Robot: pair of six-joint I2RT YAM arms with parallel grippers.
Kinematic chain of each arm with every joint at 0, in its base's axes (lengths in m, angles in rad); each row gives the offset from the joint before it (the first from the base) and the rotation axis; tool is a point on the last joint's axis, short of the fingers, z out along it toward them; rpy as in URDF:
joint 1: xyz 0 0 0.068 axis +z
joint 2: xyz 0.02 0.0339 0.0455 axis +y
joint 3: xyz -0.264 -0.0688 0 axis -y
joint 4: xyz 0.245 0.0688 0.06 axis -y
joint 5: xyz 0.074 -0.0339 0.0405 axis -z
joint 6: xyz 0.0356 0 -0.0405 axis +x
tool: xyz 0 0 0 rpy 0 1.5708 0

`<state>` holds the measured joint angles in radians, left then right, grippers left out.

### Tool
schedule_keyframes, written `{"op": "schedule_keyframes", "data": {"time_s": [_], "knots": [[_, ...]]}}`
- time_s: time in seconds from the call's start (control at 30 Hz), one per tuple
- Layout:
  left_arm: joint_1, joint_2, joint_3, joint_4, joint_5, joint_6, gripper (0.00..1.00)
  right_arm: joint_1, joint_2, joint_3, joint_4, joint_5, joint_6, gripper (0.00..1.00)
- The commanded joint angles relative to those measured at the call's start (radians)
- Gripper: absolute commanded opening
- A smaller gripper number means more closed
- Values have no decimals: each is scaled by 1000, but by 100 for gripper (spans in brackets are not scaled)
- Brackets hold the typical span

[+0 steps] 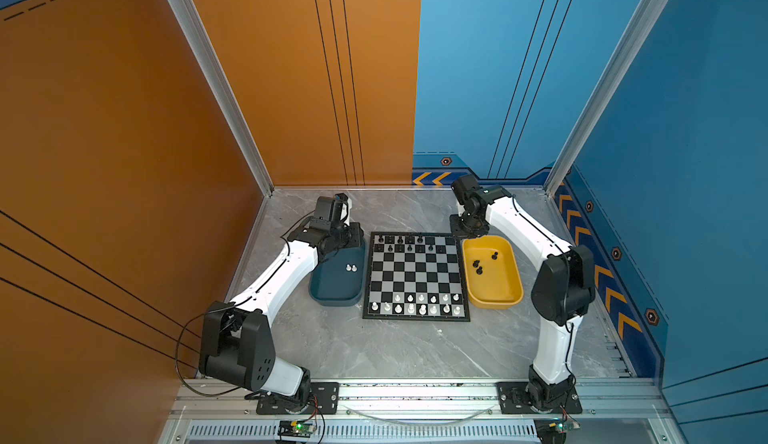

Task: Set up the chess pieces on the board
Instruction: 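Lower the black pawn onto the end square of the black pawn row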

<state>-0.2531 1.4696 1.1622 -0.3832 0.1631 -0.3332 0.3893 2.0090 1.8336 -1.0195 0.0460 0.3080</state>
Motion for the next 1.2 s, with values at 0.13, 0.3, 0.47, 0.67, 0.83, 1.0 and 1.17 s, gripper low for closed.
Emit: {"op": "schedule_keyframes", "data": {"time_s": [0.13,0.3,0.47,0.67,0.83,1.0,1.17], "knots": [[17,-26,-9,13,21,10,31,-1,117,96,-31,-37,-26,0],[20,-23,-10,13,23,10,31,-6,162,98,-31,-53,-27,0],[20,-15,-8,14,26,7,31,-6,187,99,-30,-58,-27,0],[20,-11,-10,14,26,6,31,-10,208,103,-30,-57,-26,0],[20,-11,-9,14,29,6,31,-12,221,107,-28,-61,-24,0],[20,-11,-11,14,30,6,31,-13,233,112,-28,-62,-23,0],[20,-10,-12,14,28,6,31,-13,241,112,-28,-65,-21,0]]}}
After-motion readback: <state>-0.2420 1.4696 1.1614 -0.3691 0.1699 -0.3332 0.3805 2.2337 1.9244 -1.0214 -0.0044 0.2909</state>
